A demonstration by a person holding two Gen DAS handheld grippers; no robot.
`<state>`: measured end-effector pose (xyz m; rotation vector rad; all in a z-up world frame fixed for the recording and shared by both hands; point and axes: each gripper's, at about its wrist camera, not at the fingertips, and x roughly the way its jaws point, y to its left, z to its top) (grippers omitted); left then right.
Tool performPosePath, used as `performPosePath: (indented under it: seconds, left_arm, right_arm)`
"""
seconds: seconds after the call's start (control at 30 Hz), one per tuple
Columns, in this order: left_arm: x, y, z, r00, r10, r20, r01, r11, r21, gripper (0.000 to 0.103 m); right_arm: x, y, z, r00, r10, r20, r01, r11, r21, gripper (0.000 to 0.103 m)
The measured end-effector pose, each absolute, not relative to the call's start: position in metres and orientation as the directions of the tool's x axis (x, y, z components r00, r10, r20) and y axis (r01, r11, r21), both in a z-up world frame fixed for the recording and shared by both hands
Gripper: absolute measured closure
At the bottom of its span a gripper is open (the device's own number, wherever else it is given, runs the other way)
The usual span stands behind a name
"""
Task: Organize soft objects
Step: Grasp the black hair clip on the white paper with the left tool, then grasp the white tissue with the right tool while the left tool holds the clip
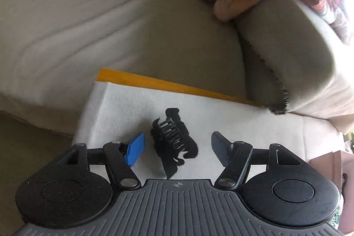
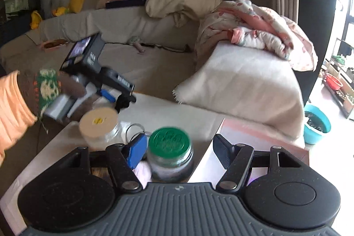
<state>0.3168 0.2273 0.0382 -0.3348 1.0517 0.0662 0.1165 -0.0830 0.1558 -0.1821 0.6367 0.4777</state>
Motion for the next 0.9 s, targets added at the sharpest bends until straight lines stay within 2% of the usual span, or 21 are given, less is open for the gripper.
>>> performPosePath:
  seconds: [0.1, 0.13, 0.17, 0.2, 0.37, 0.5, 0.7, 0.9]
  left_arm:
    - [0.315, 0.230, 0.035, 0.532, -0.116, -0.838, -0.176, 0.954, -0.244, 0.033]
    - [0.312, 0.232, 0.035, 0.554, -0.136, -0.821, -0.155, 0.953, -0.262, 0.043]
    - [0.309, 0.234, 0.035, 0.574, -0.160, -0.803, -0.130, 0.950, -0.283, 0.063]
    - [0.304, 0.238, 0.034, 0.595, -0.195, -0.780, -0.097, 0.946, -0.310, 0.069]
    - [0.247, 0.263, 0.026, 0.672, -0.264, -0.691, -0.016, 0.929, -0.371, 0.069]
    - [0.184, 0.295, 0.028, 0.730, -0.341, -0.592, 0.012, 0.873, -0.487, 0.069]
    - [0.100, 0.328, 0.022, 0.813, -0.341, -0.471, 0.013, 0.820, -0.572, 0.069]
    - [0.053, 0.368, 0.013, 0.825, -0.308, -0.474, -0.052, 0.794, -0.606, 0.069]
  right_arm:
    - [0.139, -0.069, 0.174, 0.655, 0.390, -0.647, -0.492, 0.870, 0.027, 0.036]
    - [0.147, -0.062, 0.178, 0.638, 0.396, -0.660, -0.493, 0.869, 0.044, 0.036]
    - [0.157, -0.053, 0.182, 0.619, 0.398, -0.677, -0.493, 0.868, 0.060, 0.036]
    - [0.166, -0.043, 0.185, 0.600, 0.399, -0.693, -0.492, 0.867, 0.073, 0.036]
    - [0.210, 0.013, 0.181, 0.506, 0.382, -0.773, -0.504, 0.858, 0.094, 0.036]
    - [0.237, 0.065, 0.163, 0.369, 0.362, -0.856, -0.530, 0.839, 0.126, 0.036]
    - [0.251, 0.164, 0.122, 0.174, 0.257, -0.951, -0.662, 0.745, 0.080, 0.036]
    - [0.233, 0.215, 0.080, 0.115, 0.070, -0.991, -0.731, 0.682, -0.037, 0.037]
